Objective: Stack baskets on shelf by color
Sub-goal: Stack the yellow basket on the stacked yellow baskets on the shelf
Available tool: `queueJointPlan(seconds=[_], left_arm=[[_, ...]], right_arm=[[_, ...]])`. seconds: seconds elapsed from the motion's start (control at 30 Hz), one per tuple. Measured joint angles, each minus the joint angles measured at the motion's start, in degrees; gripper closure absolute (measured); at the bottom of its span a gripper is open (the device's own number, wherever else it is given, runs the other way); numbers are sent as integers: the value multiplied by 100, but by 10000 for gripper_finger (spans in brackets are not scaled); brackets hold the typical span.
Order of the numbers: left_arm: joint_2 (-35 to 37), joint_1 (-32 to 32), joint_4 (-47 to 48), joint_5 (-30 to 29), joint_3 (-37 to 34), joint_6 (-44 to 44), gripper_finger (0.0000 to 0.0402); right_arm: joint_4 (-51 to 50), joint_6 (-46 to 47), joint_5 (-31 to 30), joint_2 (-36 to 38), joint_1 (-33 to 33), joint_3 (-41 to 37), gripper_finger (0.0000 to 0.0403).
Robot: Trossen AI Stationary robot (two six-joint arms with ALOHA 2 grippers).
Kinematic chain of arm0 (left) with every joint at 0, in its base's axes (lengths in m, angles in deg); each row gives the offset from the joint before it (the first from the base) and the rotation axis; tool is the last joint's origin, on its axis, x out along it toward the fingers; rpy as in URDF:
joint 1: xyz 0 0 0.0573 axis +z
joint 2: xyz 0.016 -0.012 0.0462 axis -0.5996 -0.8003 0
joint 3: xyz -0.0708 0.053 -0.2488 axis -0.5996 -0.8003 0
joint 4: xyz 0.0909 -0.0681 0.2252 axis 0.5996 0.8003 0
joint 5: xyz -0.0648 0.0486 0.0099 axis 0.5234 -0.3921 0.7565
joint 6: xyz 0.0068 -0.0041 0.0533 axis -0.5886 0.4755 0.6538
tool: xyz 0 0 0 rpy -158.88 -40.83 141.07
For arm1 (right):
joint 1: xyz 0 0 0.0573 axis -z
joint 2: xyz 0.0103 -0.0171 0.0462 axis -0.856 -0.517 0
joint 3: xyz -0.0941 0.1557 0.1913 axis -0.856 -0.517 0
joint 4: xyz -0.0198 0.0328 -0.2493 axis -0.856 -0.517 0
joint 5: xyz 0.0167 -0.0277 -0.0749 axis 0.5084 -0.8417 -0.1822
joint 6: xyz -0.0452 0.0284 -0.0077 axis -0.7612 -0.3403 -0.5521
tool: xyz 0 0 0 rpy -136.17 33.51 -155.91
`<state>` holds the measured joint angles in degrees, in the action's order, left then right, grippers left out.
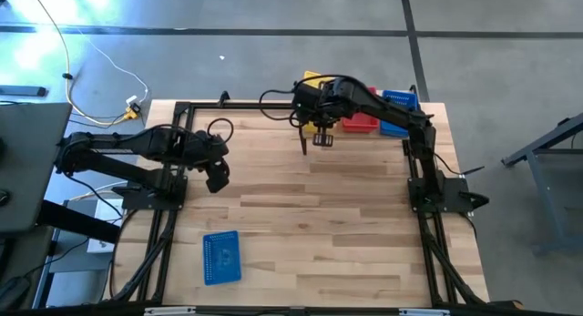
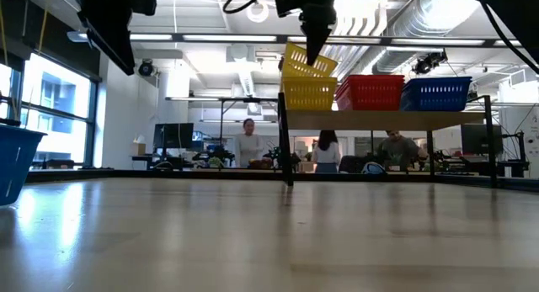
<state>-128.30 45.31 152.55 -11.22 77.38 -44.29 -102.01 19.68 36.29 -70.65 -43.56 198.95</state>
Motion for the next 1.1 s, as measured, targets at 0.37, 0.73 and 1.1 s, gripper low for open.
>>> queueJointPlan(seconds=[0.37, 0.73, 1.1], left_arm=[[0, 232, 0, 21, 0, 77, 241], [0, 540, 2, 23, 0, 77, 241], [0, 587, 2, 23, 0, 126, 241]], right_arm=[[-2, -18, -101, -1, 46, 0, 403], [0, -108, -147, 19, 41, 0, 403], [-2, 93, -118, 19, 41, 0, 403]])
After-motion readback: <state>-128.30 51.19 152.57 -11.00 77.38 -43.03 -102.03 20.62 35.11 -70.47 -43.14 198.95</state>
